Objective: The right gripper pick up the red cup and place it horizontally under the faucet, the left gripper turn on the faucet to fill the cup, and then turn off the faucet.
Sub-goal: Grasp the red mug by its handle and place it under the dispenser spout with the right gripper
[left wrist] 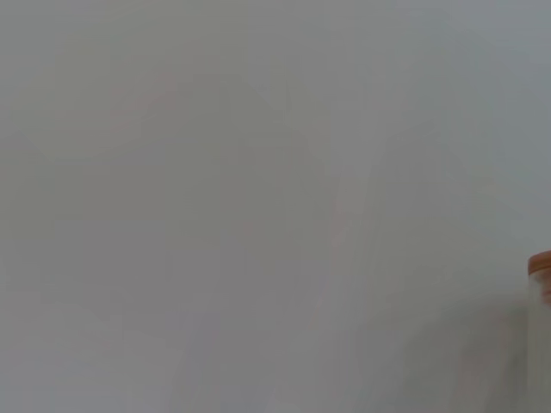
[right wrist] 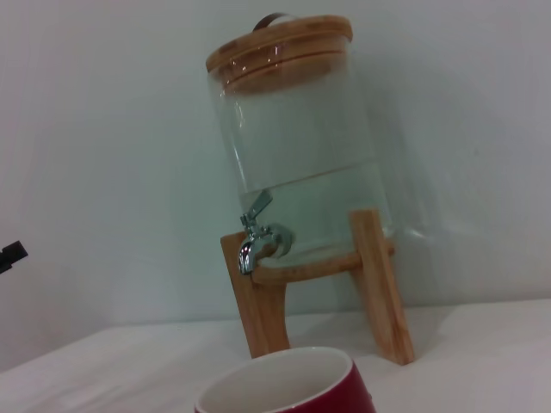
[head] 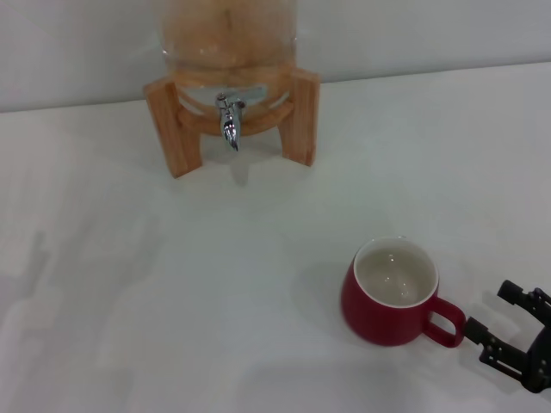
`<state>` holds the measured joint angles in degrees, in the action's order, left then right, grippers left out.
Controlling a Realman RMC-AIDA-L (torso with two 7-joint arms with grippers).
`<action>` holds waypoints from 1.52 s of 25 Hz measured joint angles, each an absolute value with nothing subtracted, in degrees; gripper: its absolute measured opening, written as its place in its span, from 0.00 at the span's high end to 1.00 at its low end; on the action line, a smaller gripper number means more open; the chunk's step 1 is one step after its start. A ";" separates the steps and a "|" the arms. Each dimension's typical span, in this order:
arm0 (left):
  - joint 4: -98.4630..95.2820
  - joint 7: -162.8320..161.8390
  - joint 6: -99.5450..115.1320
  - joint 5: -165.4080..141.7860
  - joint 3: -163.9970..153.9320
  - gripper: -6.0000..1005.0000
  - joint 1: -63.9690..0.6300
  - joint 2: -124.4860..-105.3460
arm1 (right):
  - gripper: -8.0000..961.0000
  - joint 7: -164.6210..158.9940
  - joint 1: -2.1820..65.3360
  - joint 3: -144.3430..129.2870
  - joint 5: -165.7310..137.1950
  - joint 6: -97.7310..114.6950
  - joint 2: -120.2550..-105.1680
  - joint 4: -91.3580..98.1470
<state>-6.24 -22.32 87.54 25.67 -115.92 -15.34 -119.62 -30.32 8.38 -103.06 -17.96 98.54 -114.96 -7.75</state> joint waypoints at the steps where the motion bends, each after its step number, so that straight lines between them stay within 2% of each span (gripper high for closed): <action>1: -6.24 -22.32 87.54 25.67 -115.92 0.14 -15.37 -119.62 | 0.12 -30.33 8.38 -103.07 -17.97 98.25 -114.96 -7.45; 38: -6.21 -22.32 87.53 25.24 -115.92 0.14 -15.23 -119.71 | 0.12 -30.44 8.90 -102.61 -20.62 91.18 -115.20 -2.86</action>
<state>-6.21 -22.32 87.53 25.24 -115.92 -15.23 -119.71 -30.44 8.90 -102.61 -20.62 91.18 -115.20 -2.86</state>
